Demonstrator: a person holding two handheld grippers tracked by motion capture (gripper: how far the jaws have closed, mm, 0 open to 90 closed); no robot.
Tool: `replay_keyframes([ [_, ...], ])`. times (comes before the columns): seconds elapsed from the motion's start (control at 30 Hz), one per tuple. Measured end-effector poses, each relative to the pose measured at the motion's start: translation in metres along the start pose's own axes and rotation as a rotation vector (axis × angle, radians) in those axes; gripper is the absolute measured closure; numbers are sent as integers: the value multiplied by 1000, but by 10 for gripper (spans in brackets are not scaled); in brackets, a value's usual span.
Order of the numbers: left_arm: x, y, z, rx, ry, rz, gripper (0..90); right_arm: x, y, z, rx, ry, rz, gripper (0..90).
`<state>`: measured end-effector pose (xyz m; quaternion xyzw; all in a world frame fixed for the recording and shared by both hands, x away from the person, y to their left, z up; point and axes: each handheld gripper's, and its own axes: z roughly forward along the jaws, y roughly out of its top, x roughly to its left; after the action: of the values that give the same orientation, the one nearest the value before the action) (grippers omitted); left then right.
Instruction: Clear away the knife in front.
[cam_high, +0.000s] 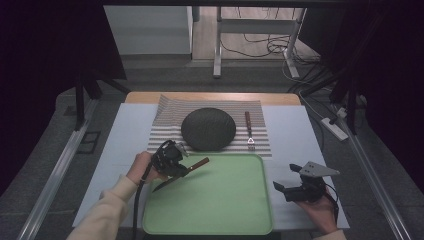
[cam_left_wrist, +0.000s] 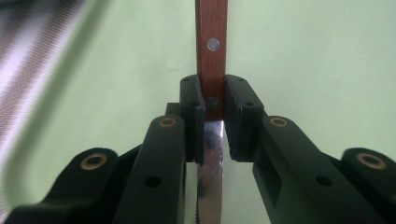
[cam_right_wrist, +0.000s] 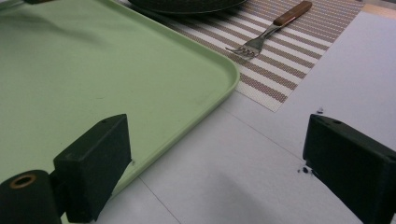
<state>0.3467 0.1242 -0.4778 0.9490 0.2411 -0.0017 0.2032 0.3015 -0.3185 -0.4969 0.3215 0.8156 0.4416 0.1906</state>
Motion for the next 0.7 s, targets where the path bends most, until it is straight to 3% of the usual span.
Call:
replay_keyframes([
  [0.27,-23,-10,19,20,-28,9,777,0,0,0,1,0,-1,79],
  [0.43,-26,-13,26,19,-34,6,772,1,0,1,1,0,-1,79],
  [0.5,-26,-13,27,7,-28,0,755,1,0,1,2,-1,-2,79],
  [0.57,-29,-10,23,-35,12,3,623,1,0,1,3,-1,-3,79],
  [0.6,-29,-10,23,-35,12,3,581,1,0,1,3,-1,-3,79],
  [0.67,-34,-4,16,-114,40,28,558,1,0,1,2,0,-5,79],
  [0.7,-34,-4,16,-114,40,28,563,1,0,1,2,0,-5,79],
])
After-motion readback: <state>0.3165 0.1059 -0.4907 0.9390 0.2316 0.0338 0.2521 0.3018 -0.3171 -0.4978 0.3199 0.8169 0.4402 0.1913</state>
